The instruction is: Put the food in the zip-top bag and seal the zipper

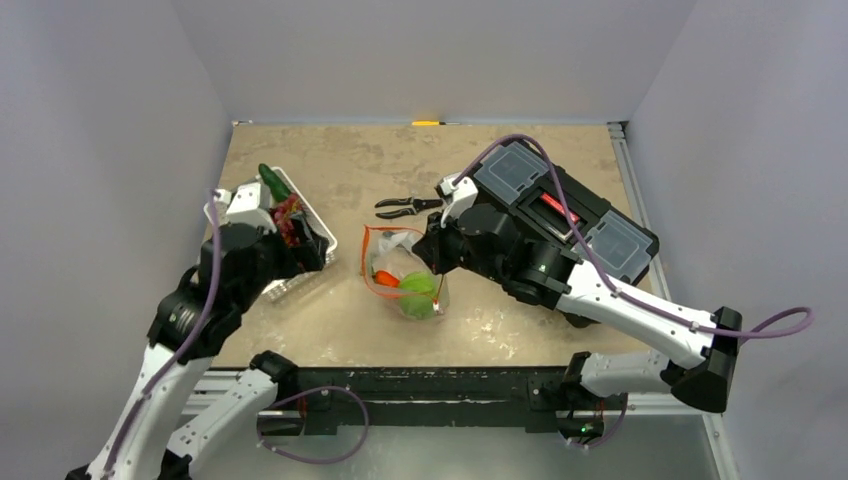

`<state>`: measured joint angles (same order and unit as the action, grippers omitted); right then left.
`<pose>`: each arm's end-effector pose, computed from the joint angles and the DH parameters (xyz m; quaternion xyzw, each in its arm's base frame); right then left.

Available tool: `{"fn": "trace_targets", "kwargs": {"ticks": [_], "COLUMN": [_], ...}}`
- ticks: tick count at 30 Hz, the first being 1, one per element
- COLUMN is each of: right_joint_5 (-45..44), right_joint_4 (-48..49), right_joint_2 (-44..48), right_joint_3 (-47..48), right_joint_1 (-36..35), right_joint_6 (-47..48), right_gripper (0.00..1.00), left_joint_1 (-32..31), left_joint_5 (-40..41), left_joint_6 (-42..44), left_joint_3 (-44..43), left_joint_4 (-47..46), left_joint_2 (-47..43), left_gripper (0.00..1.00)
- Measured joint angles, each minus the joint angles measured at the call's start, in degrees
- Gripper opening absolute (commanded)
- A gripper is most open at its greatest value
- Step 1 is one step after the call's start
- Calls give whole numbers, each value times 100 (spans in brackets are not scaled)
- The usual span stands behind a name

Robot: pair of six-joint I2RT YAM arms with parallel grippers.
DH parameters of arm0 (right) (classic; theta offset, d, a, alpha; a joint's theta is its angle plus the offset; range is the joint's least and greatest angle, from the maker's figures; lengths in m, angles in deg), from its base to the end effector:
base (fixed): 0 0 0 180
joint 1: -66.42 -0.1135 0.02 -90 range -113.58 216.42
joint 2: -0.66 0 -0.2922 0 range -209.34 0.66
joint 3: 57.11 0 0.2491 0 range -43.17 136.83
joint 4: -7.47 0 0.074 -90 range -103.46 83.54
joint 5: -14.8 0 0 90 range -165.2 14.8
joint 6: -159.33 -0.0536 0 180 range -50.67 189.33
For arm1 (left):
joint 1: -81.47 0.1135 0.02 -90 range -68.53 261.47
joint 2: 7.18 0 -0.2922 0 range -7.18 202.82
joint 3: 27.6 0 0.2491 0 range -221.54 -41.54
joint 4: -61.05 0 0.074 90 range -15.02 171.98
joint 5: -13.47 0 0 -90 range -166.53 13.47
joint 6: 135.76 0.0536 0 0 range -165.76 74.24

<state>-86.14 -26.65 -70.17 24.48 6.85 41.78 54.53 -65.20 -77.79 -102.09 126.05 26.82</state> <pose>0.1531 0.2406 0.3858 -0.1791 0.8140 0.3191 0.4511 0.0782 -0.0279 0.3861 -0.0905 0.8338 -0.1927 0.5094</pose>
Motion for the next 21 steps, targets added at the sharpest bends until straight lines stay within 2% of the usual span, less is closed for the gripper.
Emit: {"fn": "trace_targets", "kwargs": {"ticks": [4,8,11,14,19,21], "right_joint_5": [-66,-144,-160,-157,-157,-157], "right_joint_4": [-68,-170,-232,-278,-302,-310], "right_joint_2": [286,496,673,800,922,949], "right_joint_3": [-57,-109,-216,-282,-337,-341], "right_joint_1": [0,0,0,0,0,0], "right_joint_6": [15,15,15,13,0,-7], "right_gripper": [0,0,0,0,0,0], "left_joint_1": [472,1939,2470,2575,2579,2592], "left_joint_5": [455,-79,-22,114,529,664], "left_joint_6": [258,234,162,308,1132,1421], "left_joint_3": [-332,-529,-726,-876,-1366,-1353], "left_joint_4": [37,-269,-522,-951,-1360,-1456], "left_joint_2": [1036,2133,2964,3792,5254,5560], "left_gripper": [100,100,100,100,99,97]}}
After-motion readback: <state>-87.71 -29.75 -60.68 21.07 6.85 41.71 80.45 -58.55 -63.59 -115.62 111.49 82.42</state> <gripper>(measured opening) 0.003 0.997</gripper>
